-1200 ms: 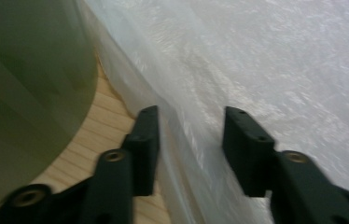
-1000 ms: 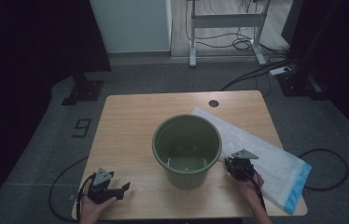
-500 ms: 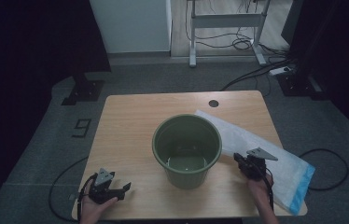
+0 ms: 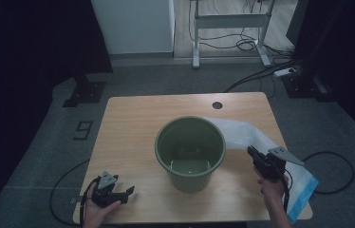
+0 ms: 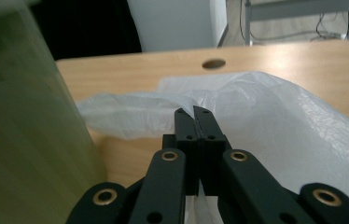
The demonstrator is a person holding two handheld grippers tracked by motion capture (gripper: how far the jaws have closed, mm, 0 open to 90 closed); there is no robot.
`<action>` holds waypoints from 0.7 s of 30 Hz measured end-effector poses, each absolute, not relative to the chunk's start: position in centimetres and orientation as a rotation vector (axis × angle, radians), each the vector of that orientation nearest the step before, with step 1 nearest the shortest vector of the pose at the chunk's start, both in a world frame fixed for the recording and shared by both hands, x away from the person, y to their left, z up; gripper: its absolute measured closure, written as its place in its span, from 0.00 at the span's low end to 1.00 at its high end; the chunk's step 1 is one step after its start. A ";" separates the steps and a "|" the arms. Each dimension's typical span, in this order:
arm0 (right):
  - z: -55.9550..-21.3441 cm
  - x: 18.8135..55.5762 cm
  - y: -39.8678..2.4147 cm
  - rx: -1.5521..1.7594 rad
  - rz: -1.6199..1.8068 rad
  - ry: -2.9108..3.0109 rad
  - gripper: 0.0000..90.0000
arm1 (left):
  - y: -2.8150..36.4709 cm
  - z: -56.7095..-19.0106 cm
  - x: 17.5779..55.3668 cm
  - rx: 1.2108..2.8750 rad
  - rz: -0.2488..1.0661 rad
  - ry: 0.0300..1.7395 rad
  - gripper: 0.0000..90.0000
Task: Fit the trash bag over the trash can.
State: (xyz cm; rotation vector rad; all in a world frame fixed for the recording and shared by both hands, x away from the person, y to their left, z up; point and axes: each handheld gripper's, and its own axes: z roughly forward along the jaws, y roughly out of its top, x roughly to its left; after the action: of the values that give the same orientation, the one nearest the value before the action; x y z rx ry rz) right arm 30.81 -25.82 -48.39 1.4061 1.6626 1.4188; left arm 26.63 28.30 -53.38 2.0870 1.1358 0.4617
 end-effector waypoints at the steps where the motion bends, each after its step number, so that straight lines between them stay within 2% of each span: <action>1: -48.4 30.8 -25.8 1.406 1.419 1.663 0.99 | 28.3 -53.4 26.6 2.087 0.462 1.136 0.19; 21: -44.4 29.3 -27.3 1.369 1.593 1.477 0.99 | 28.4 -53.7 26.8 2.098 0.462 1.146 0.19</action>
State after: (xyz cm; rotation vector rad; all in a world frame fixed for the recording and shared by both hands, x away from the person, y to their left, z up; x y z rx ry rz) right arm 29.27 -27.26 -44.36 1.3687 1.4767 1.5928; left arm 26.79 28.37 -53.74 2.0976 1.1459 0.4620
